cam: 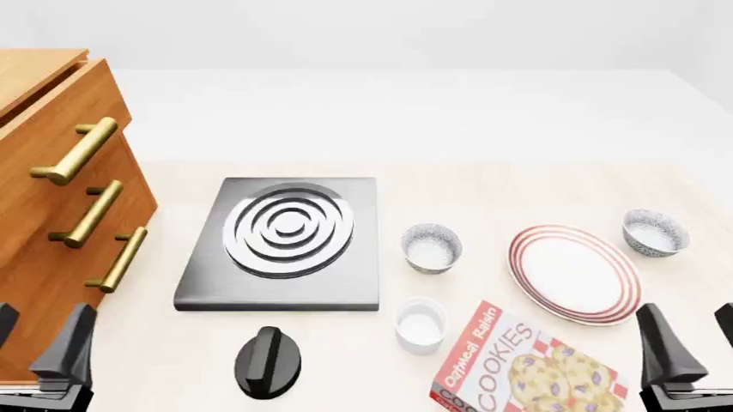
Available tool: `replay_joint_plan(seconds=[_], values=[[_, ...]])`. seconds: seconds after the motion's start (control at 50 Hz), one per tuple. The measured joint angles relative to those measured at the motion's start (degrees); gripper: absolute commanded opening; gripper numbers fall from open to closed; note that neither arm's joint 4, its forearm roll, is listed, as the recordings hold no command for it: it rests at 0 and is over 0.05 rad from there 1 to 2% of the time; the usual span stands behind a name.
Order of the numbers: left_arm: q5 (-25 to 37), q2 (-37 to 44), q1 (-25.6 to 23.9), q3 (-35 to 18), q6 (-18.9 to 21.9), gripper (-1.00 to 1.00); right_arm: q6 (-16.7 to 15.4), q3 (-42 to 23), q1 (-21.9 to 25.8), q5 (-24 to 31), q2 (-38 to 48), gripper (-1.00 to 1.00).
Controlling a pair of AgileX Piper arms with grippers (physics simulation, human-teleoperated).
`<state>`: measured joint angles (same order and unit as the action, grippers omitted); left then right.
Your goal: Pick the akita bowl next to the plate and place it on the plate.
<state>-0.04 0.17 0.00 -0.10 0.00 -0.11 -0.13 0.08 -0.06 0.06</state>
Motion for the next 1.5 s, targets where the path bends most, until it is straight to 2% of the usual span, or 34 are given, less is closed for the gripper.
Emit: replay_joint_plan(seconds=[0.68,1.5], values=[[-0.1,0.3,0.0,-0.1,0.0,1.0,-0.8,-7.3,1.4,1.6,4.1,1.0],[-0.1,0.3,0.0,-0.1,0.0,1.0,-0.7,-15.2,2.1,-8.0,22.3,1.0]])
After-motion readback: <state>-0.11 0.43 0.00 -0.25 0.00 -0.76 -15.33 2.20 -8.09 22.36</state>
